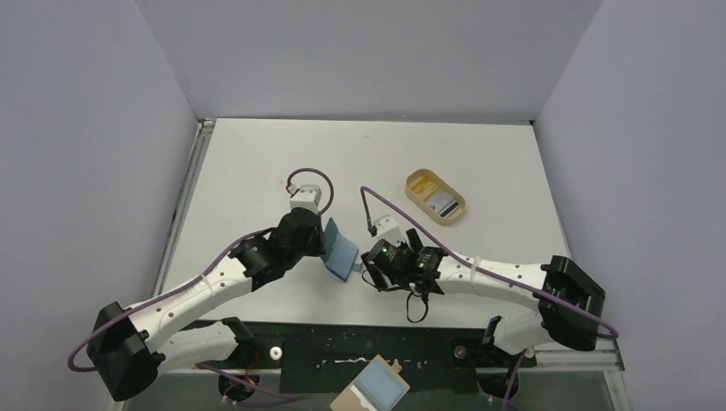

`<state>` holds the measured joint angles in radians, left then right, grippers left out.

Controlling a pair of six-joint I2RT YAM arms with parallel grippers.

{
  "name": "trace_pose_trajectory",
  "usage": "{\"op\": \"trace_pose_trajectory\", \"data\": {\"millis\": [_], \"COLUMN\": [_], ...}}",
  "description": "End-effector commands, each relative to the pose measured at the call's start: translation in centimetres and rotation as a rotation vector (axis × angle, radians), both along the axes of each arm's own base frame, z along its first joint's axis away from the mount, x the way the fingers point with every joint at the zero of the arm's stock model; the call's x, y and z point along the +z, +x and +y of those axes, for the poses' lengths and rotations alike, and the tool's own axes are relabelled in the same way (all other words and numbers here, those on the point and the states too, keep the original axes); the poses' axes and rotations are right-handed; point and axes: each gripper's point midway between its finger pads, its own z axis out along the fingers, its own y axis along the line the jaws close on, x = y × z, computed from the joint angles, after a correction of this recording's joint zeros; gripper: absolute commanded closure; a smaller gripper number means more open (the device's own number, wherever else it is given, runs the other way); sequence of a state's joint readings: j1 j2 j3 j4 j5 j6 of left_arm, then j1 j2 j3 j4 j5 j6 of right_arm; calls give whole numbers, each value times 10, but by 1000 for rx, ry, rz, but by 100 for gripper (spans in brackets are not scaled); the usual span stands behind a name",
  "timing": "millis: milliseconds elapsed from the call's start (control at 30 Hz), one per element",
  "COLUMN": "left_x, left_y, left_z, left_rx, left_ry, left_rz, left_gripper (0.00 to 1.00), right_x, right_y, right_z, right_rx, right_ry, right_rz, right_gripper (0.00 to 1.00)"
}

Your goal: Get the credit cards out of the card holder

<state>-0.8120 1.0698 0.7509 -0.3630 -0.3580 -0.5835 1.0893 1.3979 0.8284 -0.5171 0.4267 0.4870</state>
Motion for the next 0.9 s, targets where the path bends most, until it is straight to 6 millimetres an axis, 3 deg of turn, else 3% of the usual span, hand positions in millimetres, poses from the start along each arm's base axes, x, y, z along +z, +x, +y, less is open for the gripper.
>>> {"op": "trace_pose_trajectory", "data": {"millis": [0, 233, 433, 633, 867], "left_x": [18, 19, -3, -26, -58], "left_y": [6, 5, 4, 2, 0], "left_z": [0, -7, -14, -14, -8], "left_rx": [12, 8, 35, 84, 131], "left_ry": [17, -19, -96, -160, -176], "left_rz": [-47, -49, -29, -9, 19], "left_gripper": [100, 100, 100, 100, 100], "right_x": [25, 48, 87, 96, 117], "right_y": [9, 12, 16, 21, 29], "right_z": [24, 22, 20, 34, 53], "right_rx": [25, 21, 9, 60, 103], "right_ry": [142, 216, 393, 433, 615], "right_rz": [-68, -135, -219, -209, -184], "right_gripper": [4, 4, 2, 2, 2]}}
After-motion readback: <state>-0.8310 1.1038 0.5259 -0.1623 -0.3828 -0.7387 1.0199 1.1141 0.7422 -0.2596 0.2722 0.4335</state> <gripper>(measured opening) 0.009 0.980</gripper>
